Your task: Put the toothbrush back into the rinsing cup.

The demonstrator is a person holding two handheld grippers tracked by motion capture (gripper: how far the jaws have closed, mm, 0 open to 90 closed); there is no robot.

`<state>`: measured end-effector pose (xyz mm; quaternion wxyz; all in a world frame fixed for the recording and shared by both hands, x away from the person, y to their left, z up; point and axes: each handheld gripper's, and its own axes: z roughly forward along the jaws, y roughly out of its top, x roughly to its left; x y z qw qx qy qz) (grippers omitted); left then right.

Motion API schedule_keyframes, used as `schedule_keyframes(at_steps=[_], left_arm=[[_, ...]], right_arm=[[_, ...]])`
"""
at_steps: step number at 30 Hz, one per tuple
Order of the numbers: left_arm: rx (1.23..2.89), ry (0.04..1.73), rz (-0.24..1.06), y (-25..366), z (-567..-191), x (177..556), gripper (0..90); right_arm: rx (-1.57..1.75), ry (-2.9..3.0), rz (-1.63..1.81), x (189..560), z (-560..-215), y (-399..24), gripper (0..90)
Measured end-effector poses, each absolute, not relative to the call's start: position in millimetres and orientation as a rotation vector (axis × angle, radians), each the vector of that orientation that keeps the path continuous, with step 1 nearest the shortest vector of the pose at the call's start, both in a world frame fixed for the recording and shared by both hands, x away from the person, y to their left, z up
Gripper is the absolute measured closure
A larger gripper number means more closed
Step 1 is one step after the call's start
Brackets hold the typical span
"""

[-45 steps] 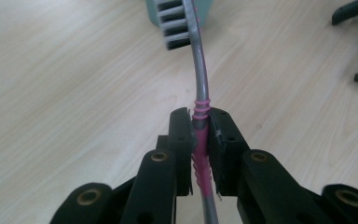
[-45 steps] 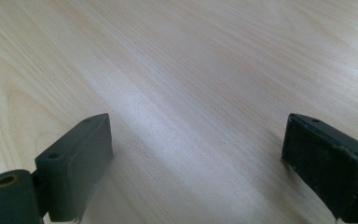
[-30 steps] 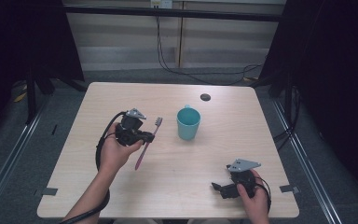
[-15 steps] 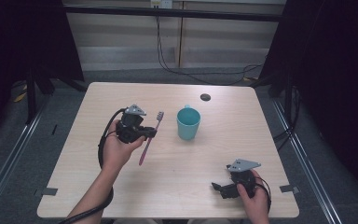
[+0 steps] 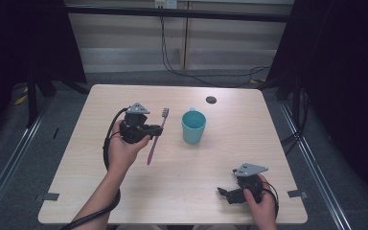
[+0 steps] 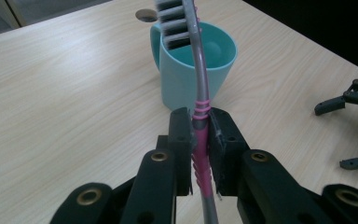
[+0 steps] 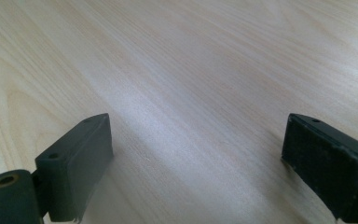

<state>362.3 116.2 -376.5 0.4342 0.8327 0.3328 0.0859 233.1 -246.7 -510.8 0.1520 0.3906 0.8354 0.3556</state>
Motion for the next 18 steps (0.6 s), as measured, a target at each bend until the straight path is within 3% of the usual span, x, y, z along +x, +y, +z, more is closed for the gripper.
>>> schedule_keyframes(at_steps=[18], left_arm=[[2.023, 0.832, 0.212, 110.2, -372.3, 367.2, 80.6]], right_arm=[[1.12, 2.398, 1.02, 233.2, -510.8, -246.8, 8.0]])
